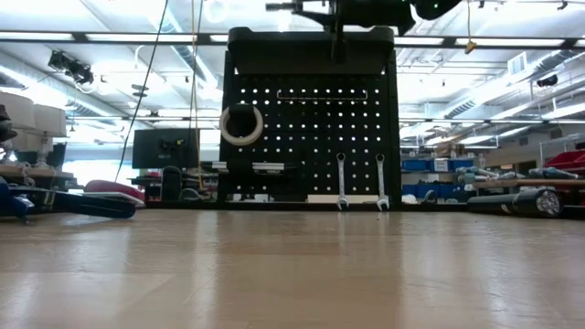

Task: Hang tools onto peg board
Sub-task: Put the black utility knife blade dispenser onto the black pegboard

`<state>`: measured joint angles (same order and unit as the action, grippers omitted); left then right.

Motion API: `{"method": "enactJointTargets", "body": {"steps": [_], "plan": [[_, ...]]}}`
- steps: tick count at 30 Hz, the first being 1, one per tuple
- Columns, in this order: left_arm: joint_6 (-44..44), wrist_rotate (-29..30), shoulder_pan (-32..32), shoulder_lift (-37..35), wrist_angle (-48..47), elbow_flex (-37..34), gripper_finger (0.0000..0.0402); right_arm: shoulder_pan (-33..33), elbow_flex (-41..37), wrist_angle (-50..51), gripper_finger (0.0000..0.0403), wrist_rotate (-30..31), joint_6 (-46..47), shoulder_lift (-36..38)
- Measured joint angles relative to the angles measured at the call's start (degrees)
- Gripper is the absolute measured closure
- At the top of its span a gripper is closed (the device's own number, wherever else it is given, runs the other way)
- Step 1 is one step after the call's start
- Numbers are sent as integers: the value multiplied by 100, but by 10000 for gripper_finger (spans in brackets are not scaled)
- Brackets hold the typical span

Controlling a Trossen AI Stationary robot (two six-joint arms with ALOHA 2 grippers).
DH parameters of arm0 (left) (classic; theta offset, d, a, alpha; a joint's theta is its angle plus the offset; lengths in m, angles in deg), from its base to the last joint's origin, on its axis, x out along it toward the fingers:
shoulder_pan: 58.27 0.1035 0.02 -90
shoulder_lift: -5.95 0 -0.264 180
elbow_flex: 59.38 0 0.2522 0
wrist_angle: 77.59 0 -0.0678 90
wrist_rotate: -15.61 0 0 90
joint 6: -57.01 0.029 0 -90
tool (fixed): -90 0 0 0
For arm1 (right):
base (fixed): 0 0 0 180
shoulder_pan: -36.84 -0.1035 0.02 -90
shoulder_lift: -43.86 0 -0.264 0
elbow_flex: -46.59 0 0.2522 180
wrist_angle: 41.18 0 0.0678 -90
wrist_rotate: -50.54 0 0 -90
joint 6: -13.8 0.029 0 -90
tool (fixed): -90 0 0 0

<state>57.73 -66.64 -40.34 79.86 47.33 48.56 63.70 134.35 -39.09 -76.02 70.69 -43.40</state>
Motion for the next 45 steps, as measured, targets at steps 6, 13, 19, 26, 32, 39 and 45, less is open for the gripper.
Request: {"method": "enactJointTargets", "body": {"steps": [6,13,19,26,32,39,45], "plan": [[16,-40,-2,226,125,0,209,-393,0,-14,341,-58,161,0],[14,-566,-9,328,109,-2,209,-592,0,-17,341,10,282,-2],[11,-732,-4,339,104,-2,209,-590,13,-29,341,-30,404,-4],[-85,-726,-37,332,111,4,209,-516,13,-210,341,71,440,-12],[-157,-753,-38,316,151,22,209,-405,4,-622,341,87,375,-20],[-140,-684,-37,335,51,224,209,-204,7,-789,340,235,327,18],[59,-479,-44,341,-200,317,209,-64,26,-899,340,554,466,39]]}}
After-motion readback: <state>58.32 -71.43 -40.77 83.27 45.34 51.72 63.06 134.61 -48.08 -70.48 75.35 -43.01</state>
